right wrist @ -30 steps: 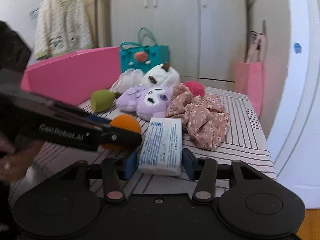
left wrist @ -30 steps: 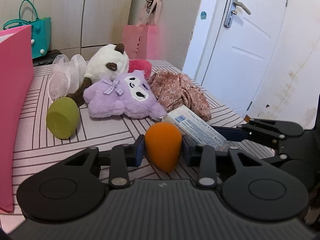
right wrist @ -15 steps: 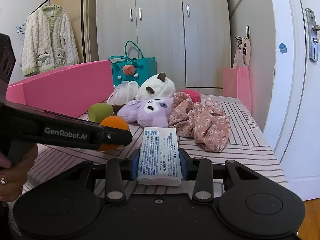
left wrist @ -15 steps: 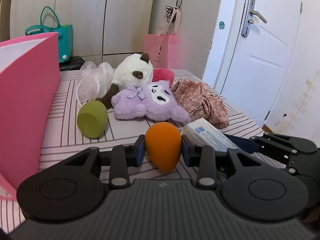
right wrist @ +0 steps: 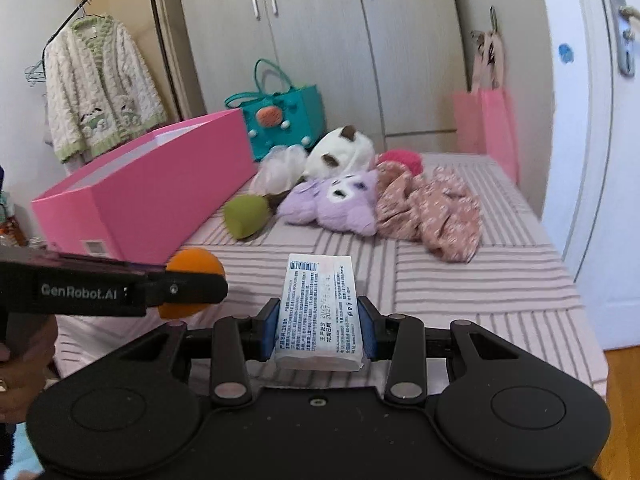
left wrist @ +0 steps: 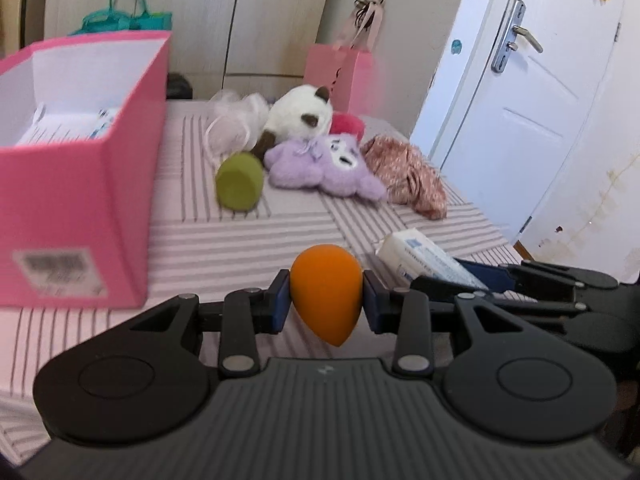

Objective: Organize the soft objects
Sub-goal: 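Carry the orange sponge and soap box over the pink box with both grippers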

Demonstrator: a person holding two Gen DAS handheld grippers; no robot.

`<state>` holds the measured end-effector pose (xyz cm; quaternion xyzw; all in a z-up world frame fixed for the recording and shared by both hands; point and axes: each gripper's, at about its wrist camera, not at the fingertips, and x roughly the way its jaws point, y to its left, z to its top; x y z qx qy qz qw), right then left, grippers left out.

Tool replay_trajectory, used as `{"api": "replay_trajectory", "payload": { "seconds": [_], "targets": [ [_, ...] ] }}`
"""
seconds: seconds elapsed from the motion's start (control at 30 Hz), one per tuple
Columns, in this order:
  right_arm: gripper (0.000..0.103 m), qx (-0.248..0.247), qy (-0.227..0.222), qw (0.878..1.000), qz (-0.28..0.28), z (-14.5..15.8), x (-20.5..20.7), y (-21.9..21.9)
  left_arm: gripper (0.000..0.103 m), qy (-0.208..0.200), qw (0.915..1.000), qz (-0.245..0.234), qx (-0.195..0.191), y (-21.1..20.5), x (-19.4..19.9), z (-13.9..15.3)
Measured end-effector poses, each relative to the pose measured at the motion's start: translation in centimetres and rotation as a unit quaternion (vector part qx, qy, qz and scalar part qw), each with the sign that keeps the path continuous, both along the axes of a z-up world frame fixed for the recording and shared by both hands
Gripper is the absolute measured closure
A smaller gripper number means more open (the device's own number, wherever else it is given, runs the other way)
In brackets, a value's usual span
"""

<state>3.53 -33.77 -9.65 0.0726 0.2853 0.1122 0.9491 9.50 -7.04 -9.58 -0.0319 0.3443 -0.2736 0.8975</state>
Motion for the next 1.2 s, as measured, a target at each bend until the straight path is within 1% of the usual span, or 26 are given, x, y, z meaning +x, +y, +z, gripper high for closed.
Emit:
{"api": "replay_trajectory", "payload": {
  "seconds": [0.13,0.23,0.37,0.5,0.63,0.73,0.87,1.0,1.2],
  "targets": [
    [0.058,0.007,0.004,1.000,0.026,1.0,-1.2,0.8,0.067,0.015,0.9998,0.009,0.004,2.0,-1.2,0.3],
    [0.058,0.016,0.012,0.998,0.063,2.0,-1.9,1.7,0.067,0.019,0.9996,0.017,0.012,3.5,-2.1,0.8],
    [0.058,0.028,0.032,0.993,0.109,3.3,-2.4,2.8,0.067,0.023,0.9991,0.024,0.025,5.6,-3.0,2.0],
    [0.058,0.042,0.056,0.985,0.157,5.1,-2.3,4.1,0.067,0.037,0.9989,0.020,0.020,8.3,-3.4,4.1],
    [0.058,0.048,0.066,0.976,0.201,7.3,-1.9,5.5,0.067,0.025,0.9988,0.021,0.038,10.2,-3.9,6.6],
    [0.058,0.045,0.063,0.971,0.227,9.0,-1.6,6.4,0.067,0.017,0.9983,0.019,0.053,11.3,-4.1,8.0],
    [0.058,0.036,0.052,0.966,0.249,11.0,-0.8,7.8,0.067,0.014,0.9986,0.015,0.048,12.8,-3.8,9.7],
    [0.058,0.026,0.031,0.965,0.259,12.4,0.5,8.9,0.067,-0.014,0.9985,0.022,0.048,13.8,-3.4,11.3],
    [0.058,0.023,0.011,0.964,0.265,13.9,4.0,10.7,0.067,-0.034,0.9984,0.020,0.042,14.5,-0.9,12.4]
  ]
}}
